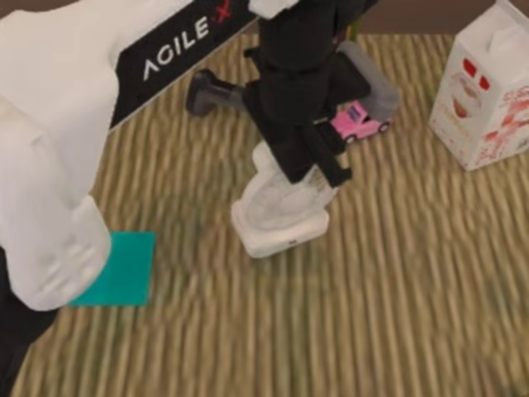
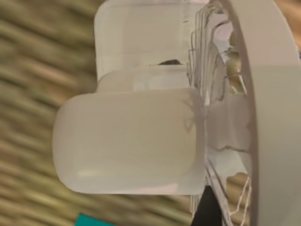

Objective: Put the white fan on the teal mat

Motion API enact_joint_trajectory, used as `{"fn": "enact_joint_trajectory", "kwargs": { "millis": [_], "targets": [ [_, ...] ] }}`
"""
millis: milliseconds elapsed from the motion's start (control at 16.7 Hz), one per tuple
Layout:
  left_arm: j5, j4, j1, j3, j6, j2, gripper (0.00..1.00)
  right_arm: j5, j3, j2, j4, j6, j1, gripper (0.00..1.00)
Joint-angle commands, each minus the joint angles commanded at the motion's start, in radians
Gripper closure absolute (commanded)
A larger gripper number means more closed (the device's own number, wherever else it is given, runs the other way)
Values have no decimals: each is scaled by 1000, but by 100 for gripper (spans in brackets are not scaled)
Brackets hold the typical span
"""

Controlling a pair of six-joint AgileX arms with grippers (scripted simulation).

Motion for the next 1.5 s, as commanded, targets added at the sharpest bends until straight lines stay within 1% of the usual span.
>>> {"fn": "enact_joint_trajectory", "kwargs": {
  "millis": [180,480,660,840,1260,1380,1500],
  "targets": [
    [0,-56,5,62,0,11,100,0,0,0,0,0,0,0],
    [0,-54,0,59,3,5,100,0,0,0,0,0,0,0],
    [1,-39,39,-6,67,-41,100,0,0,0,0,0,0,0],
    [4,-1,123,-154,216,-145,100,0,0,0,0,0,0,0],
    [15,134,375,-636,709,-480,100,0,0,0,0,0,0,0],
    [16,162,434,-739,811,-555,100,0,0,0,0,0,0,0],
    [16,179,474,-800,871,-605,100,0,0,0,0,0,0,0]
  ]
}}
